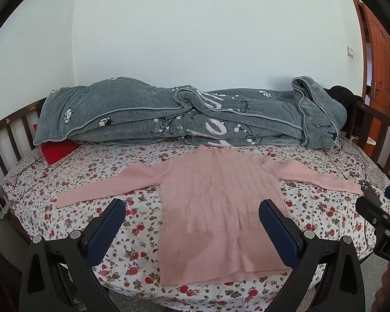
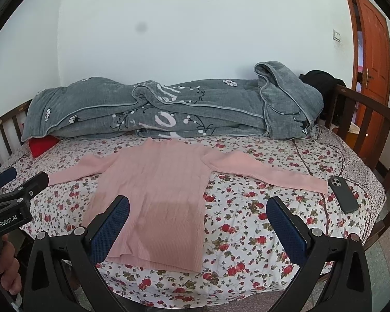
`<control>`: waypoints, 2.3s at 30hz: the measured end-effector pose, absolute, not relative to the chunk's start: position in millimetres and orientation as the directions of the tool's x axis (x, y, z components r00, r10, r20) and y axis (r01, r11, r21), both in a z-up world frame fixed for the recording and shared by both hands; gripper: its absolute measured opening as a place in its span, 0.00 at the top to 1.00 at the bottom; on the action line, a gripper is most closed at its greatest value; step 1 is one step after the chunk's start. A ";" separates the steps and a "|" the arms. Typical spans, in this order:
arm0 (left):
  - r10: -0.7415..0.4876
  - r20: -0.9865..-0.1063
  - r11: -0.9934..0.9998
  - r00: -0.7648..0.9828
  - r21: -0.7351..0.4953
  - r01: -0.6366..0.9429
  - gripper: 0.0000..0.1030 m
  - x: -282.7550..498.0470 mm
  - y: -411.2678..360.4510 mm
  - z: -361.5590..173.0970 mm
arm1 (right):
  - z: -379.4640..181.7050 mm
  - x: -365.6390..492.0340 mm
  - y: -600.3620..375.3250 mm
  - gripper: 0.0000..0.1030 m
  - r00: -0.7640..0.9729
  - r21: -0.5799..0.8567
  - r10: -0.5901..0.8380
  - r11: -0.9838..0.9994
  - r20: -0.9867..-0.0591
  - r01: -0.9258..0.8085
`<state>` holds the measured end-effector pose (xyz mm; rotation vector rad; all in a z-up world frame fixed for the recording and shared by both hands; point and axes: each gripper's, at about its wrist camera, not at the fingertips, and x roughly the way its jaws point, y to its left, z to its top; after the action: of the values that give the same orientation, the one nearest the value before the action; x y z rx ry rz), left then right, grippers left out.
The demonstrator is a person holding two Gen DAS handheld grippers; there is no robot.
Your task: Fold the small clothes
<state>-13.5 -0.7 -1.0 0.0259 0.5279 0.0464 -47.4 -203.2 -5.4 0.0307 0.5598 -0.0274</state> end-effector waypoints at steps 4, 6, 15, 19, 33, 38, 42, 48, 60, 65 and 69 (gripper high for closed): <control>0.052 -0.502 0.999 0.864 0.038 -0.038 0.00 -14.7 -0.1 -0.5 | -5.3 -47.9 -204.3 0.00 0.846 0.026 -0.016 0.999 -0.534 0.036; 0.051 -0.499 0.999 0.865 0.036 -0.038 0.00 -16.3 0.4 -0.7 | -4.6 -48.5 -204.4 0.00 0.846 0.025 -0.019 0.999 -0.533 0.038; 0.046 -0.500 0.999 0.865 0.029 -0.037 0.00 -17.7 1.4 -0.4 | -4.0 -49.5 -203.8 0.00 0.849 0.027 -0.019 0.999 -0.528 0.039; 0.046 -0.501 0.999 0.864 0.028 -0.036 0.00 -17.9 1.6 -0.3 | -3.7 -49.1 -203.5 0.00 0.849 0.029 -0.019 0.999 -0.528 0.040; 0.025 -0.496 1.000 0.868 0.016 -0.020 0.00 -14.7 0.6 -0.8 | -3.2 -51.3 -201.7 0.00 0.849 0.023 -0.028 0.999 -0.527 0.048; 0.007 -0.497 1.000 0.868 0.002 -0.007 0.00 -9.9 1.6 -4.1 | -3.6 -48.9 -199.1 0.00 0.848 0.016 -0.033 0.999 -0.529 0.049; 0.019 -0.501 0.999 0.865 0.037 -0.001 0.00 -2.3 5.4 -14.5 | -6.8 -44.4 -196.3 0.00 0.850 0.013 -0.037 0.999 -0.526 0.052; 0.018 -0.551 1.000 0.834 0.011 -0.014 0.00 25.0 30.4 -52.7 | -27.7 -23.8 -185.0 0.00 0.840 0.000 -0.037 0.999 -0.541 0.043; 0.008 -0.680 0.991 0.733 -0.091 -0.095 0.05 91.3 139.1 -139.0 | -107.0 51.2 -140.8 0.02 0.724 0.023 0.023 1.000 -0.690 -0.010; 0.061 -0.715 0.972 0.696 -0.116 -0.205 0.10 114.9 207.2 -159.9 | -125.9 74.5 -118.7 0.02 0.658 0.037 0.023 0.999 -0.752 0.008; 0.095 -0.710 0.934 0.698 -0.180 -0.310 0.10 125.8 265.9 -171.3 | -138.0 86.3 -104.6 0.02 0.619 0.066 0.040 0.998 -0.785 0.019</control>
<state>125.8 265.9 -171.3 -0.2978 0.7685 0.2291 86.3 -104.6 -138.0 0.0700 0.9037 0.0124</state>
